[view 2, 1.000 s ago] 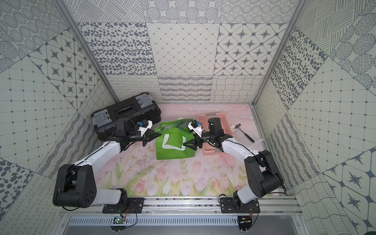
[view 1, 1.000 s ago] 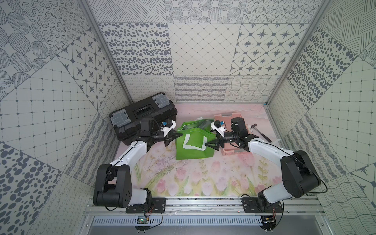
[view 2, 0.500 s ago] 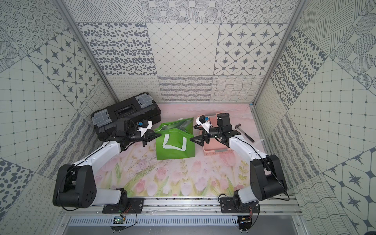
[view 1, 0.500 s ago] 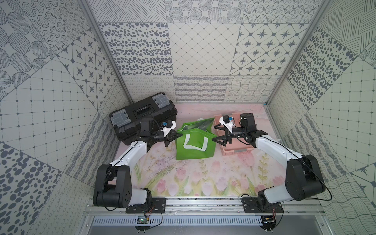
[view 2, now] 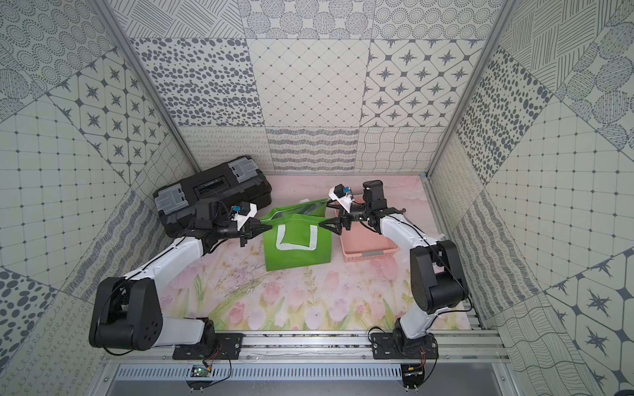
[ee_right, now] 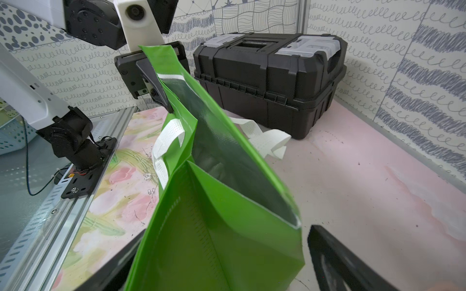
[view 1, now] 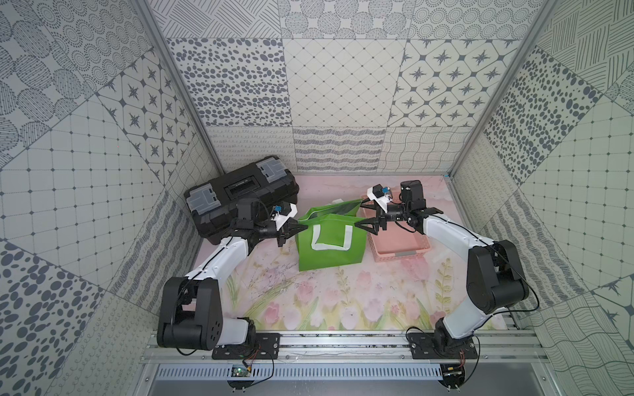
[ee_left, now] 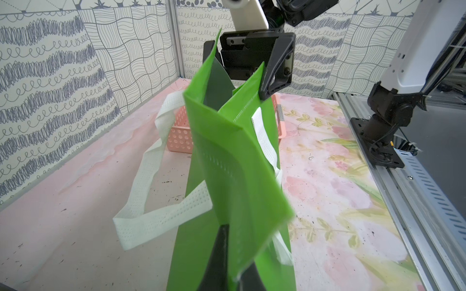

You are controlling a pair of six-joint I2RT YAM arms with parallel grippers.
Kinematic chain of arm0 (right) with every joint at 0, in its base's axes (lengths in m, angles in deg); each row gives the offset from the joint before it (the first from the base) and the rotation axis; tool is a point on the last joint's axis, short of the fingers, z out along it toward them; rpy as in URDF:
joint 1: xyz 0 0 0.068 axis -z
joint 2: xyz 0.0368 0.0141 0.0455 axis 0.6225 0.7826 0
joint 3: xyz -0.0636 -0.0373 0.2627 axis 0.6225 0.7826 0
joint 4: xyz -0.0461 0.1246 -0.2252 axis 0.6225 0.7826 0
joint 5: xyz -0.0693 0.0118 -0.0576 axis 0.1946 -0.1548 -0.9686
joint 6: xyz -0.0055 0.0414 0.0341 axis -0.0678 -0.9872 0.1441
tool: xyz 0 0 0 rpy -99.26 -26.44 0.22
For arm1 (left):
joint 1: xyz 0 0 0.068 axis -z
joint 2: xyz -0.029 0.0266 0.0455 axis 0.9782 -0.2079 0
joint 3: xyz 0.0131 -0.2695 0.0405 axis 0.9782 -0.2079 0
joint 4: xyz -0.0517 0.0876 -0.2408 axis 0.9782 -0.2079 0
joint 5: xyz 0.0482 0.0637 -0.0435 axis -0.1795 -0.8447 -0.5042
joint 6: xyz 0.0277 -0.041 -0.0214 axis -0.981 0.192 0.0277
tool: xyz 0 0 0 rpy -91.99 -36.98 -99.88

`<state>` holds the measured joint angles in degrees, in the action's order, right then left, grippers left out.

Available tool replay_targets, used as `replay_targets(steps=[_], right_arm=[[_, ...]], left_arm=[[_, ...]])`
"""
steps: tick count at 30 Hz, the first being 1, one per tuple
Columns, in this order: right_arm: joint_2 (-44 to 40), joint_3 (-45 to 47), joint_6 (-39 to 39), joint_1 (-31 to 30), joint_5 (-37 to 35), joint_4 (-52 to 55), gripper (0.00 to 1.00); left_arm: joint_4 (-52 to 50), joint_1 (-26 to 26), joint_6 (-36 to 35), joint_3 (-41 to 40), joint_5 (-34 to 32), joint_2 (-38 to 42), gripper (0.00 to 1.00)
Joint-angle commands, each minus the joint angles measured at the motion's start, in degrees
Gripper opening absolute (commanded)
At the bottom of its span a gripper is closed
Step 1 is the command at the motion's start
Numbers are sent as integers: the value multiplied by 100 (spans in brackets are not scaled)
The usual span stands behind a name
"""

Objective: Place the ice pack in the delivery bag
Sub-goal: Close the delivery bag at the center of the board.

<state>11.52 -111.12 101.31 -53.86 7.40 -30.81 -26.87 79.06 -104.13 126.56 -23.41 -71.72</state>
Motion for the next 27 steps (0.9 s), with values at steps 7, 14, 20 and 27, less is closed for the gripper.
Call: replay_targets(steps=[7, 14, 20, 27], right_arm=[[336, 10, 169, -306, 518, -134, 89], [123, 880, -494, -328, 623, -1122, 66], [-73, 1305, -663, -272, 533, -1408, 49], [-90, 1371, -1007, -274, 451, -1763, 9]], left_arm=[[-408, -65, -16, 171, 334, -111, 0], [-489, -221, 113, 95, 637, -101, 0], [-651, -330, 140, 95, 796, -185, 0], [-777, -355, 104, 87, 859, -178, 0]])
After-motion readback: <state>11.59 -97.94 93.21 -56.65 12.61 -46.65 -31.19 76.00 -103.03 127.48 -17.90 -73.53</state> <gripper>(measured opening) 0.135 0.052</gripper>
